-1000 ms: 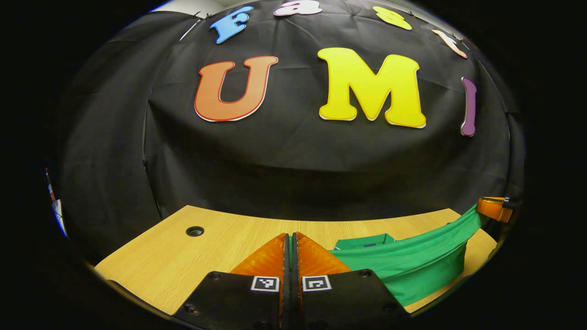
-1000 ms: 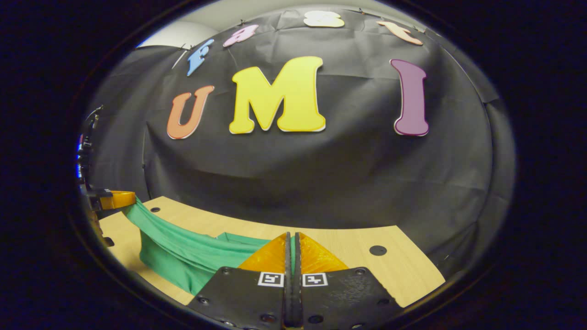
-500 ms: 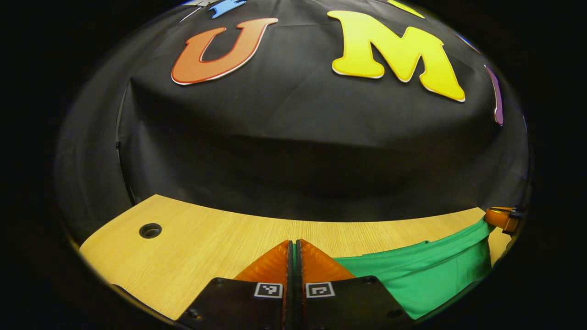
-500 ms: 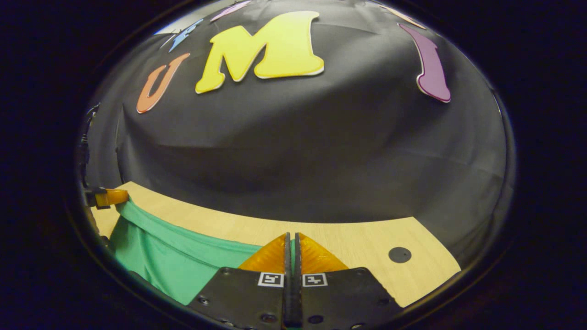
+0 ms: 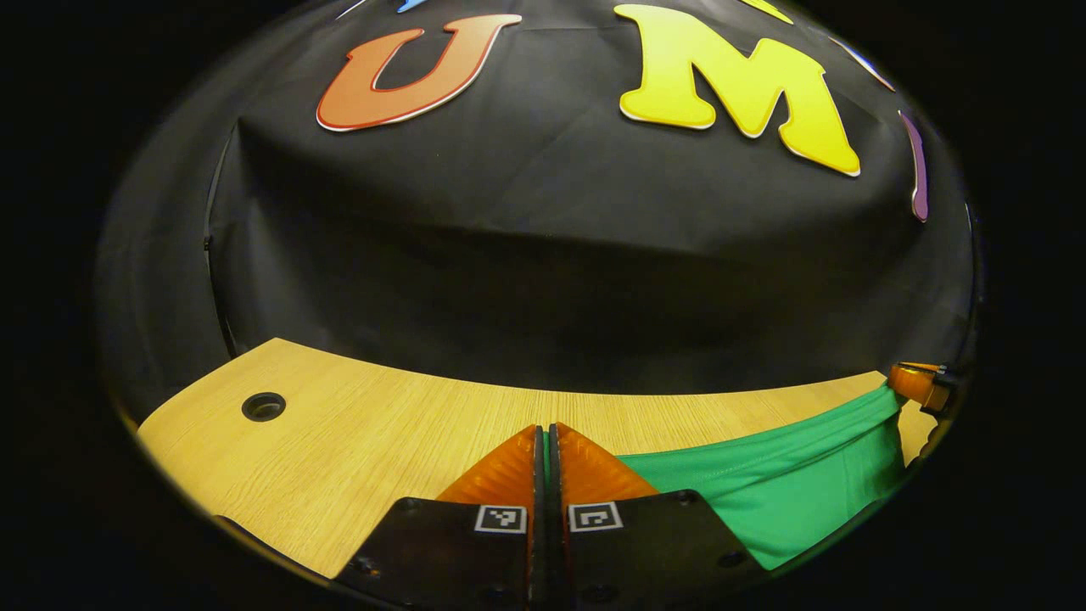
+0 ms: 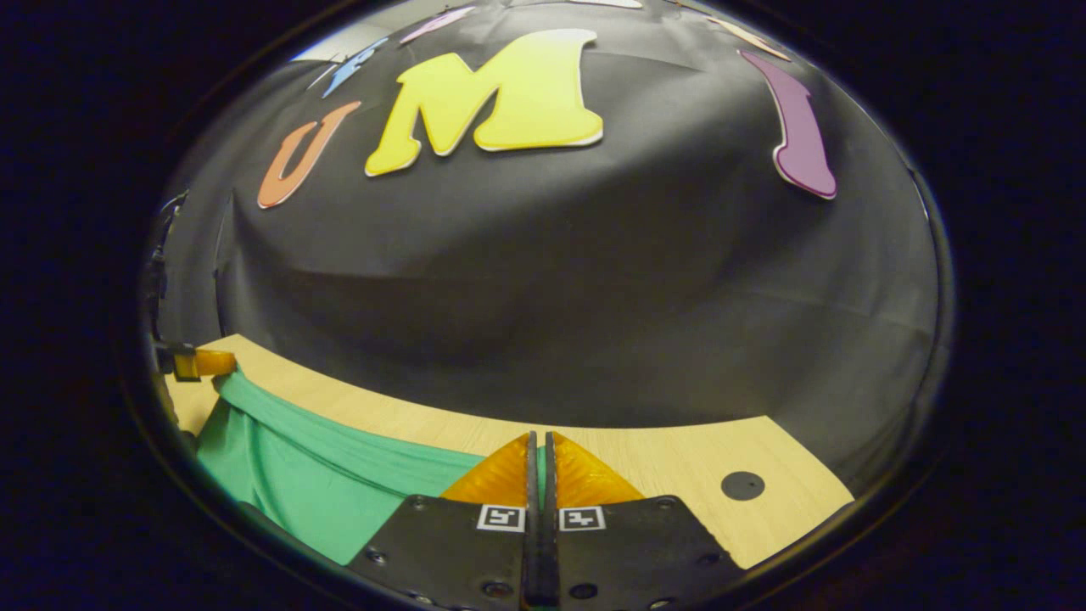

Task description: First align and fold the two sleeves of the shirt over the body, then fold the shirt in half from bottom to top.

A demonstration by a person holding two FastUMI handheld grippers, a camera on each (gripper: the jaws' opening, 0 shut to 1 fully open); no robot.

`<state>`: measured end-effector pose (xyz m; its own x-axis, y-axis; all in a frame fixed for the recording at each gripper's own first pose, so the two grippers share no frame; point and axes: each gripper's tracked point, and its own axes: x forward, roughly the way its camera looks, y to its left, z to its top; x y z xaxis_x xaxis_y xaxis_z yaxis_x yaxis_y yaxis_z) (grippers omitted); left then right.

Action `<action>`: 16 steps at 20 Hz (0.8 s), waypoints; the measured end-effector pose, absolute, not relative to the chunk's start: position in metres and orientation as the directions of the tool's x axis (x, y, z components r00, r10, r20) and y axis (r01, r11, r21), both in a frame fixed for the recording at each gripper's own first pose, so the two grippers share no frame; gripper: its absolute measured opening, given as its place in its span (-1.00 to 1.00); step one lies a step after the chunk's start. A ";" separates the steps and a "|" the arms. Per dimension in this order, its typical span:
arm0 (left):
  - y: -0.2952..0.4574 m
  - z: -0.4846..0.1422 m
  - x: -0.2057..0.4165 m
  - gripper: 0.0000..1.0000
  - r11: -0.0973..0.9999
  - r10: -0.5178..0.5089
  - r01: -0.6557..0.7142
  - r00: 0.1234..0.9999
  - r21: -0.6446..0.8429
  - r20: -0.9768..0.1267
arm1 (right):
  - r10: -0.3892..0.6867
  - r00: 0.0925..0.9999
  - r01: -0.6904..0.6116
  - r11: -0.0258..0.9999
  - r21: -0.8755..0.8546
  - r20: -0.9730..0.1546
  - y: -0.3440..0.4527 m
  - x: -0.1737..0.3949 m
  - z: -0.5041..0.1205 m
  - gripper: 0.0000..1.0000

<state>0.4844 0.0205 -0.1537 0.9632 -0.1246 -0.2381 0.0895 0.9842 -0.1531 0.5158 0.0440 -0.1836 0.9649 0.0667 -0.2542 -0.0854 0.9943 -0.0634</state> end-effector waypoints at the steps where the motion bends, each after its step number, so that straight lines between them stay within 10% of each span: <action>1: 0.021 -0.155 0.484 -0.89 0.986 -0.121 0.087 0.962 -0.145 -0.243 | 0.062 0.962 -0.079 0.995 -0.056 -0.265 0.042 0.517 -0.189 -1.00; 12: 0.014 -0.164 0.483 -0.87 0.982 -0.139 0.099 0.955 -0.162 -0.262 | 0.003 0.953 -0.046 0.990 -0.135 -0.304 0.038 0.517 -0.213 -0.97; 13: 0.013 -0.165 0.488 -0.84 0.980 -0.138 0.096 0.958 -0.172 -0.252 | -0.018 0.953 -0.028 0.988 -0.149 -0.301 0.035 0.522 -0.215 -0.35; 15: 0.016 -0.169 0.483 0.08 0.986 -0.127 0.092 0.956 -0.141 -0.265 | -0.035 0.953 -0.018 0.985 -0.173 -0.300 0.031 0.521 -0.218 0.89; 16: 0.020 -0.171 0.483 0.54 0.991 -0.099 0.071 0.959 -0.113 -0.267 | -0.038 0.954 -0.016 0.984 -0.177 -0.298 0.033 0.520 -0.217 0.88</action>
